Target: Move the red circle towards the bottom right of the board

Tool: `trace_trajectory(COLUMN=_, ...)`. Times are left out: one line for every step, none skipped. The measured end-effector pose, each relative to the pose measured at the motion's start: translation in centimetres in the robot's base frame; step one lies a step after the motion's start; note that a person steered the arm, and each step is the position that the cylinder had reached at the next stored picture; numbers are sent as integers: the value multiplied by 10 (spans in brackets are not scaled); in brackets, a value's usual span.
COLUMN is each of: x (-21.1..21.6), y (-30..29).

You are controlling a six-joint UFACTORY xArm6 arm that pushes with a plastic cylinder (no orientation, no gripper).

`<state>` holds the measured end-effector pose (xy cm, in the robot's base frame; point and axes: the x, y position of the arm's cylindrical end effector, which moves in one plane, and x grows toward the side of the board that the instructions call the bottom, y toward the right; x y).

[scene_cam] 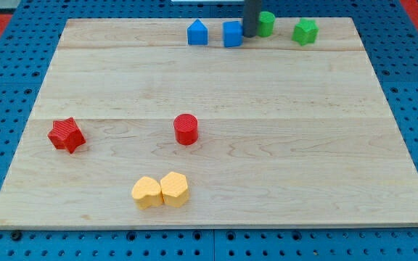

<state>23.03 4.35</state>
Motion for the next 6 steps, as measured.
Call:
trace_trajectory(x=5, y=-32)
trace_trajectory(x=-13, y=-5)
trace_trajectory(x=-36, y=26)
trace_trajectory(x=-36, y=41)
trace_trajectory(x=-25, y=77)
trace_trajectory(x=-20, y=70)
